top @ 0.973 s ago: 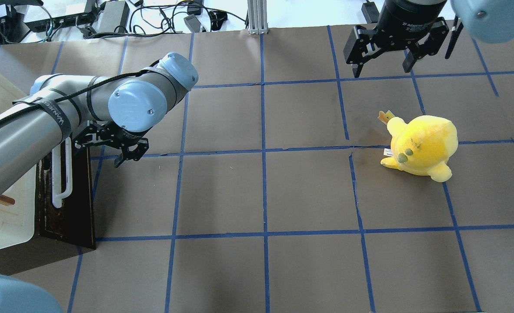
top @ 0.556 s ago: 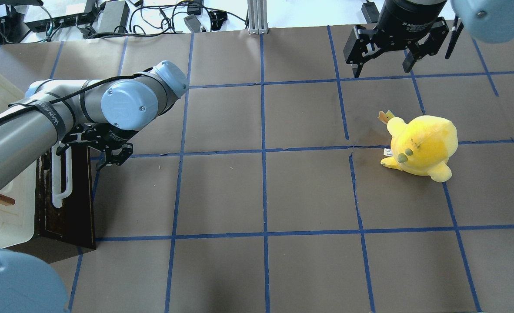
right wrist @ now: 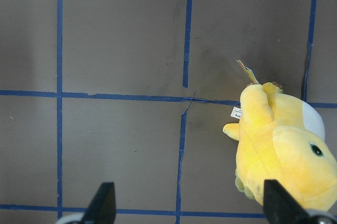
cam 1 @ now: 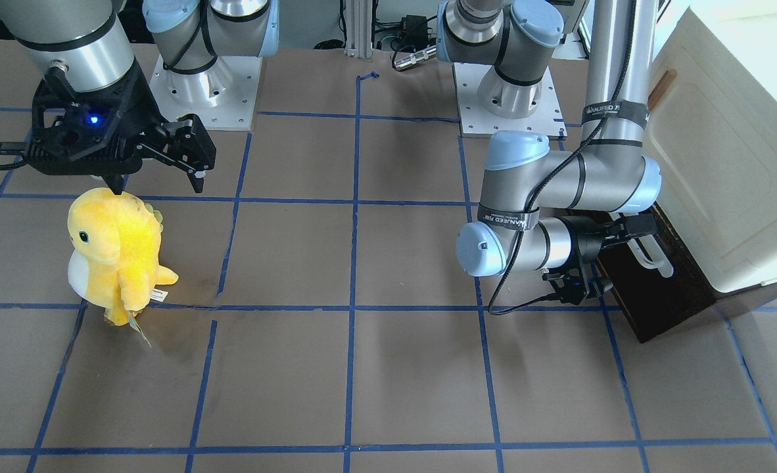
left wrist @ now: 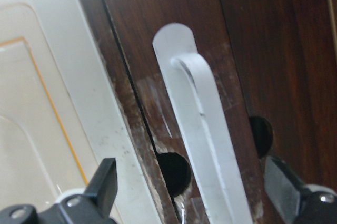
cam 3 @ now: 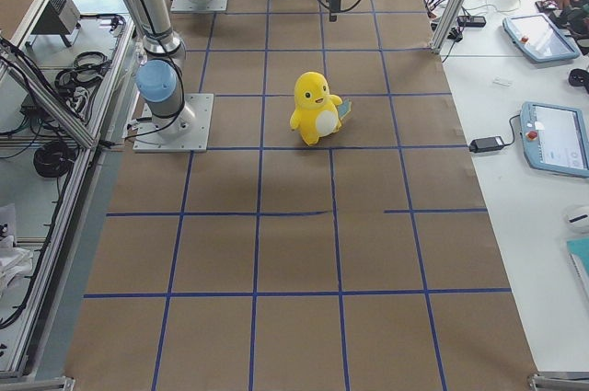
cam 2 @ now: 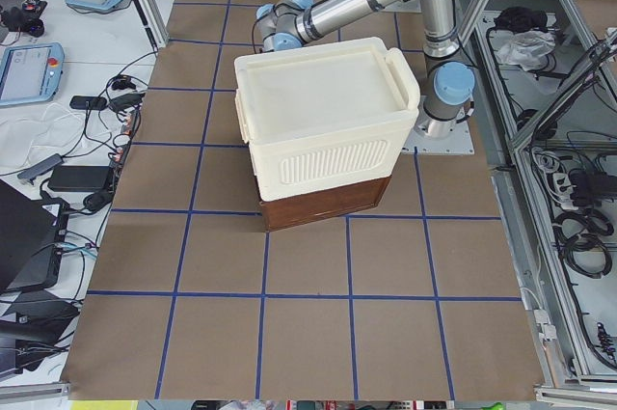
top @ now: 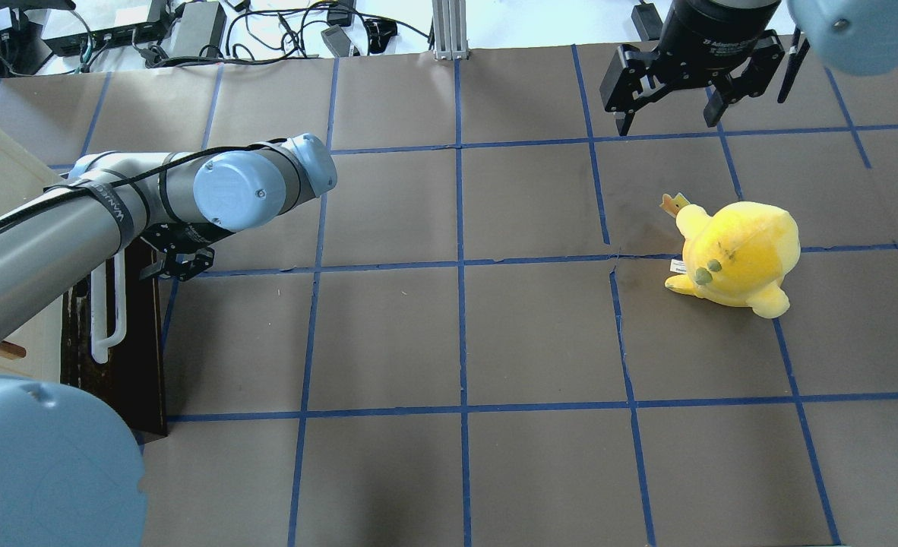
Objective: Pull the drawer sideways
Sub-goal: 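Lower the left gripper around the white handle and close it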
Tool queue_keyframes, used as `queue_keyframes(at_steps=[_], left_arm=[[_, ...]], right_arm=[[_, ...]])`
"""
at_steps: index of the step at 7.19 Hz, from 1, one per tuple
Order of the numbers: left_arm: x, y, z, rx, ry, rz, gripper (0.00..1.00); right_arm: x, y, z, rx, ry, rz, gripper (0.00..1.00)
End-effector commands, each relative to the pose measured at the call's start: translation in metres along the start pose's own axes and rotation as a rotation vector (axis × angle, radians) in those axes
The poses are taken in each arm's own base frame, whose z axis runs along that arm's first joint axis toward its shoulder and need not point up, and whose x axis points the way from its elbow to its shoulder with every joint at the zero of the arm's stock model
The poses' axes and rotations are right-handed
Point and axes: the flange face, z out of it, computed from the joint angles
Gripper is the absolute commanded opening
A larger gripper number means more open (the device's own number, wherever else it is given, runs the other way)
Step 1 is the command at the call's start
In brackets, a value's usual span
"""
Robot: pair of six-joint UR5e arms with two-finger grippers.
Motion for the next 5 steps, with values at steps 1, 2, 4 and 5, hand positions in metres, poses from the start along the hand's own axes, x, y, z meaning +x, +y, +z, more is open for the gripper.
queue_keyframes(at_steps=[1,2,4,5], left_arm=[[0.013,0.004,0.006,-0.013,-0.006,-0.099,1.00],[0.013,0.004,0.007,-0.015,-0.006,-0.107,0.98],[0.007,0.000,0.026,-0.053,0.001,-0.111,0.98],[0.012,0.002,0.030,-0.061,-0.001,-0.103,0.98]], right_arm=[[0.000,0.000,0.000,0.000,0.000,0.000,1.00],[0.000,0.000,0.000,0.000,0.000,0.000,1.00],[0.000,0.000,0.000,0.000,0.000,0.000,1.00],[0.000,0.000,0.000,0.000,0.000,0.000,1.00]])
